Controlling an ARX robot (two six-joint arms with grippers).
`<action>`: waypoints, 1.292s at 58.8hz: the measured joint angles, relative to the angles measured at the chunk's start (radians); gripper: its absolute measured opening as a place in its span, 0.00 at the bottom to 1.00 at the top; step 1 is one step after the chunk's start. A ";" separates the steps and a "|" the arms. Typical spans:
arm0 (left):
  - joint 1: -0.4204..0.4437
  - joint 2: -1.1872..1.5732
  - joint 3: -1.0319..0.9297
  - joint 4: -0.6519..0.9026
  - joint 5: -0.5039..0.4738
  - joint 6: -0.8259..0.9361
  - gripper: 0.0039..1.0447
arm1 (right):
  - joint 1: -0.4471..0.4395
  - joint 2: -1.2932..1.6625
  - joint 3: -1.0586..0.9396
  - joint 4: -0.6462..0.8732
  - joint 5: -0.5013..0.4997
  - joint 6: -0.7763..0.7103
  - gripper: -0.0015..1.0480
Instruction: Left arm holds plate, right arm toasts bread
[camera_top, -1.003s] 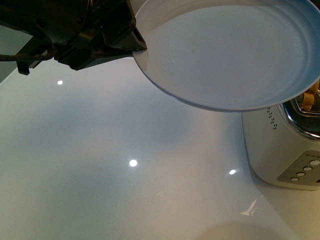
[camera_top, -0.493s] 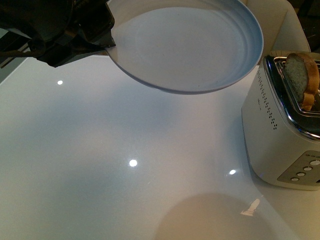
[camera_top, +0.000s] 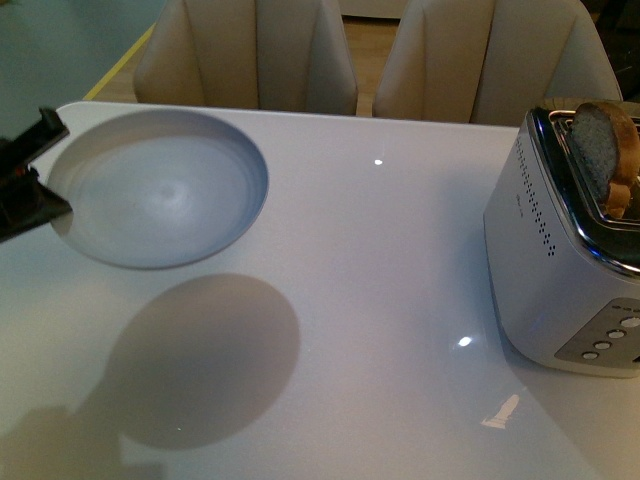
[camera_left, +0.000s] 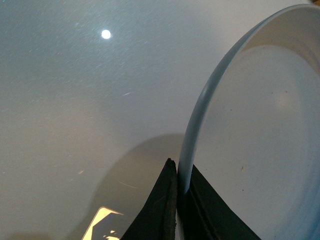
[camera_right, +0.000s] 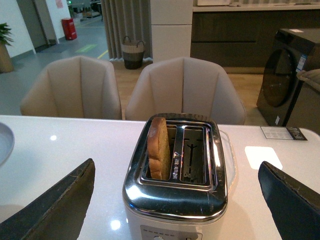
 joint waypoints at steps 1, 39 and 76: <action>0.011 0.024 -0.001 0.013 0.006 0.010 0.03 | 0.000 0.000 0.000 0.000 0.000 0.000 0.91; 0.114 0.391 0.030 0.216 0.067 0.100 0.03 | 0.000 0.000 0.000 0.000 0.000 0.000 0.91; 0.117 0.295 -0.052 0.266 0.093 0.066 0.71 | 0.000 0.000 0.000 0.000 0.000 0.000 0.91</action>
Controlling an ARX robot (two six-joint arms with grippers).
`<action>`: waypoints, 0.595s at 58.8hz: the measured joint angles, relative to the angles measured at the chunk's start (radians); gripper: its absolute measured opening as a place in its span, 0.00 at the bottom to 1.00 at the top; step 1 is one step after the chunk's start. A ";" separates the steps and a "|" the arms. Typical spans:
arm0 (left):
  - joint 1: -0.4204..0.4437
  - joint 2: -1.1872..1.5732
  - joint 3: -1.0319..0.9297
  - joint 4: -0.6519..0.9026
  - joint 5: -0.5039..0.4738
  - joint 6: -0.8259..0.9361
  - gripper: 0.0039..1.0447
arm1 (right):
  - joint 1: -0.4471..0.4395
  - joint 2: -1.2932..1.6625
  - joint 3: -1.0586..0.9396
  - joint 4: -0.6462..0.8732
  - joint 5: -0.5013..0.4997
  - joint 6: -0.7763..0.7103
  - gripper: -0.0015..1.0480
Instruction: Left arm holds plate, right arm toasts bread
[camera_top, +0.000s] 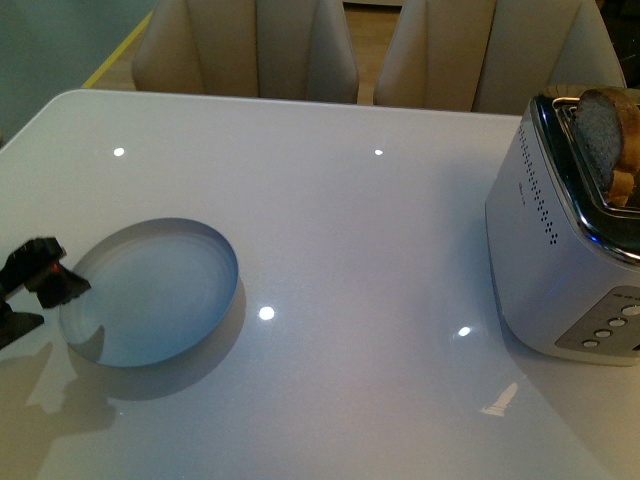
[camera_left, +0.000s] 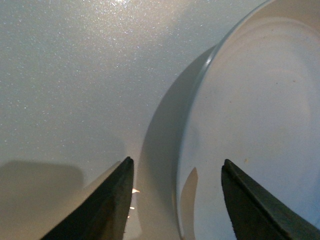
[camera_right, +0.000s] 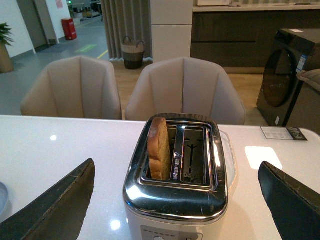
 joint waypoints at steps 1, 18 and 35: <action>-0.002 -0.011 -0.003 0.000 0.000 -0.004 0.73 | 0.000 0.000 0.000 0.000 0.000 0.000 0.91; -0.112 -0.372 -0.088 0.006 -0.055 -0.099 0.93 | 0.000 0.000 0.000 0.000 0.000 0.000 0.91; -0.255 -0.752 -0.117 -0.093 -0.208 -0.214 0.93 | 0.000 0.000 0.000 0.000 0.000 0.000 0.91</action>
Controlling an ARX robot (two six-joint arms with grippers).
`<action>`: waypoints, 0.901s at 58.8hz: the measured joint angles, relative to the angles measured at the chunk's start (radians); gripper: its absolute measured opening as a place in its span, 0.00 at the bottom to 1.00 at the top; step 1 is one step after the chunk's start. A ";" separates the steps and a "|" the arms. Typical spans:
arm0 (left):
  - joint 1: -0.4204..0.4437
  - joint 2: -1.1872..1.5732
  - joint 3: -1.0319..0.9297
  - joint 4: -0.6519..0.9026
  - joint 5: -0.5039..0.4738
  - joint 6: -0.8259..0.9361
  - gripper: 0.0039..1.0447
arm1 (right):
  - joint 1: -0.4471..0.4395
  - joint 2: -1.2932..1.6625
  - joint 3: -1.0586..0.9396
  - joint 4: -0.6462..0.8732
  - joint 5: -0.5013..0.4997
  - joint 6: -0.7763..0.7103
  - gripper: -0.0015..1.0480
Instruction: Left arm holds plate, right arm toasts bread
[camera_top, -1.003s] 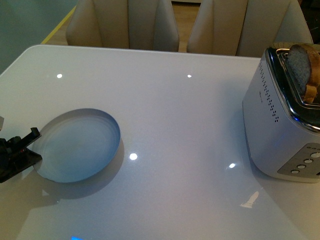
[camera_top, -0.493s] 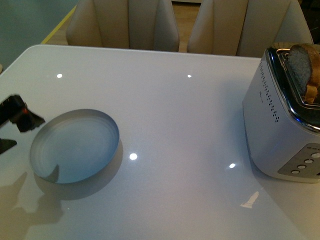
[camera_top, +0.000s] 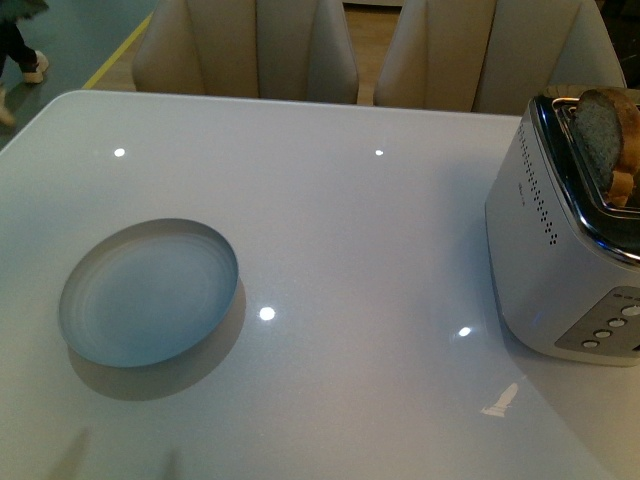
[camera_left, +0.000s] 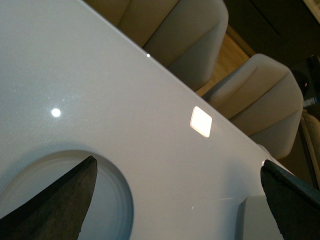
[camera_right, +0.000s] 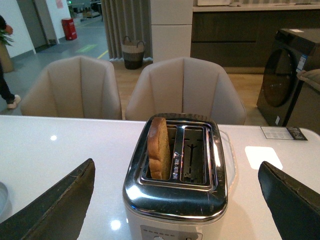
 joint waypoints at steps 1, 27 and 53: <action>-0.014 -0.021 -0.001 -0.014 -0.019 -0.005 0.93 | 0.000 0.000 0.000 0.000 0.000 0.000 0.91; -0.038 -0.274 -0.358 0.480 -0.219 0.591 0.31 | 0.000 0.000 0.000 0.000 0.000 0.000 0.91; 0.069 -0.576 -0.545 0.360 -0.114 0.623 0.03 | 0.000 0.000 0.000 0.000 0.000 0.000 0.91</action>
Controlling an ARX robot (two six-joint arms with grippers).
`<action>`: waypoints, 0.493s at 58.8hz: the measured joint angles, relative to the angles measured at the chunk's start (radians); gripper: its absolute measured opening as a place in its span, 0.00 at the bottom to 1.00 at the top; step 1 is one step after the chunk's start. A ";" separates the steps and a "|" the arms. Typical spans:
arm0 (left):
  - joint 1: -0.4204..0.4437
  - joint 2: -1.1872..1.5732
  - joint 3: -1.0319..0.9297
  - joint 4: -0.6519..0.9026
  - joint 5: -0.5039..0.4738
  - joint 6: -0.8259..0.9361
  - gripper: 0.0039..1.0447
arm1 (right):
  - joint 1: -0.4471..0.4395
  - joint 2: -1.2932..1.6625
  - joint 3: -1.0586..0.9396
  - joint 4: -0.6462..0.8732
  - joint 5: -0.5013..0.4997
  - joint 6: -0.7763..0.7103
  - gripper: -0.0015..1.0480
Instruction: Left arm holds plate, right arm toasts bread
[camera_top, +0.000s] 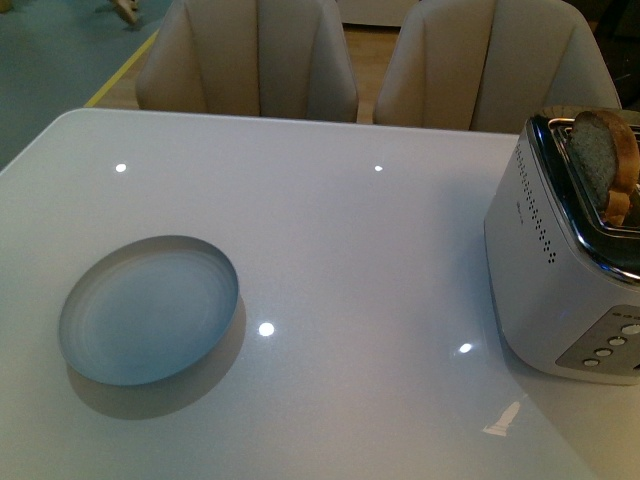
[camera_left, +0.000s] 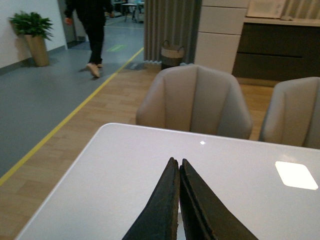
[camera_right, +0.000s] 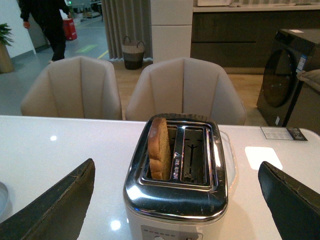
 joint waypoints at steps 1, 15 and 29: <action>0.000 0.000 -0.016 0.025 0.003 0.000 0.03 | 0.000 0.000 0.000 0.000 0.000 0.000 0.91; 0.000 -0.149 -0.074 -0.076 0.003 0.003 0.03 | 0.000 0.000 0.000 0.000 0.000 0.000 0.91; 0.000 -0.328 -0.086 -0.233 0.003 0.003 0.03 | 0.000 0.000 0.000 0.000 0.000 0.000 0.91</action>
